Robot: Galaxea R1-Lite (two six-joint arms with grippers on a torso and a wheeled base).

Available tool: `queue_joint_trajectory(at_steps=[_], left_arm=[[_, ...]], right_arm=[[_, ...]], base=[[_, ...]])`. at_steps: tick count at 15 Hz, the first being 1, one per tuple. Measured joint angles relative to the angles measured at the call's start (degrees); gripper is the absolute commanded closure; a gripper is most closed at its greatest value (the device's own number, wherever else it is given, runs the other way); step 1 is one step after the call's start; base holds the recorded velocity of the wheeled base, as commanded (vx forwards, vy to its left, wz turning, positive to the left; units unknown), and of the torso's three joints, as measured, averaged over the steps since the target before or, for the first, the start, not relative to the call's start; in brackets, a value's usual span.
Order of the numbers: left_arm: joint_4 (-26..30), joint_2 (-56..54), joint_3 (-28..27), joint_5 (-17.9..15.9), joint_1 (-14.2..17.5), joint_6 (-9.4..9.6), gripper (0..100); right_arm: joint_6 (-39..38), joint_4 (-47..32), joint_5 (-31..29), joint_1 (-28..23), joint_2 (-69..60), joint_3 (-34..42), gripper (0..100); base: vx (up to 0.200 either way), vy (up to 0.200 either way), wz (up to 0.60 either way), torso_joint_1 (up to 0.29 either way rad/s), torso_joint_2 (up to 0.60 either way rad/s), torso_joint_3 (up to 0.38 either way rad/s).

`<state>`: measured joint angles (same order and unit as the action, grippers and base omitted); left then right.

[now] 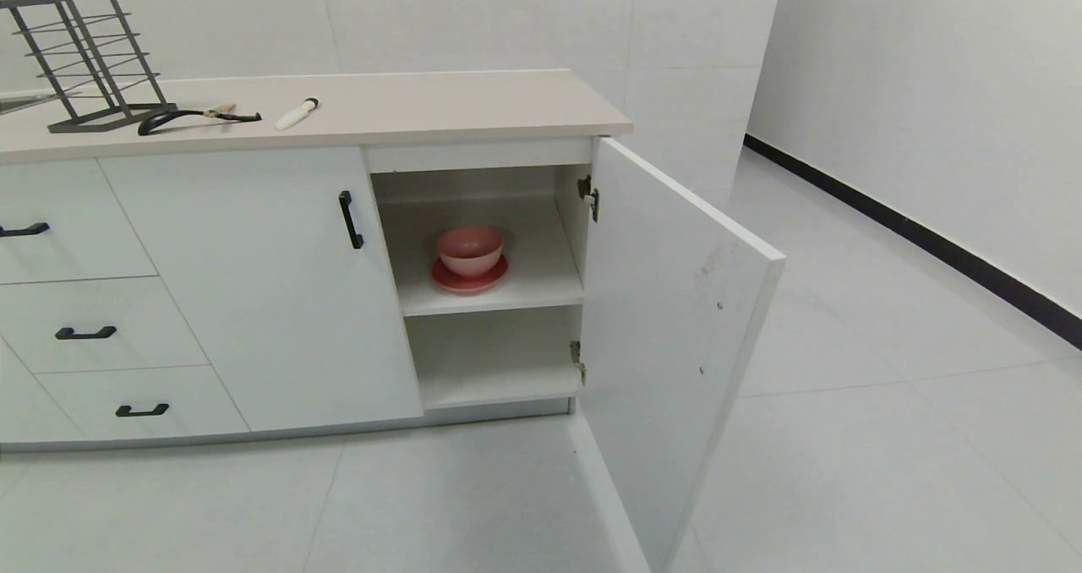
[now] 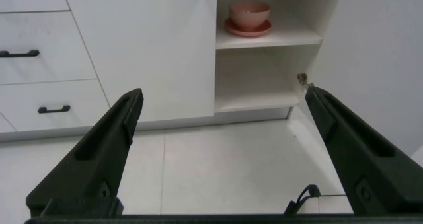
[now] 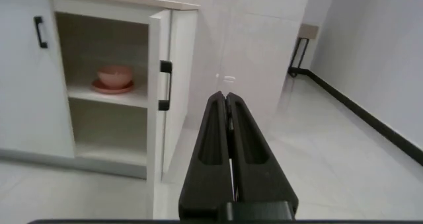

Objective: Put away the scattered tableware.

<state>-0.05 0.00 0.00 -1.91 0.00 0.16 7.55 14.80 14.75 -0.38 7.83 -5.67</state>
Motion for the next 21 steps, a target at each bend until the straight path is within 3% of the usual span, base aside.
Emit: queue_joint_trajectory(at_steps=[3, 10, 16, 21], left_arm=[[0.0, 0.0, 0.0, 0.0, 0.1, -0.05, 0], [0.0, 0.0, 0.0, 0.6, 0.1, -0.76, 0], [0.0, 0.0, 0.0, 0.5, 0.1, -0.38, 0], [0.0, 0.0, 0.0, 0.4, 0.1, -0.13, 0]], right_arm=[[1.9, 7.9, 4.1, 0.6, 13.0, -3.3, 100], [3.9, 36.7, 11.1, 6.2, 50.0, -5.4, 100], [4.5, 58.9, 12.6, 6.0, 75.4, -6.5, 100], [5.1, 68.3, 13.5, 5.6, 93.1, -11.2, 100]], base=[[0.0, 0.0, 0.0, 0.0, 0.0, 0.0], [0.0, 0.0, 0.0, 0.0, 0.0, 0.0], [0.0, 0.0, 0.0, 0.0, 0.0, 0.0], [0.0, 0.0, 0.0, 0.0, 0.0, 0.0]])
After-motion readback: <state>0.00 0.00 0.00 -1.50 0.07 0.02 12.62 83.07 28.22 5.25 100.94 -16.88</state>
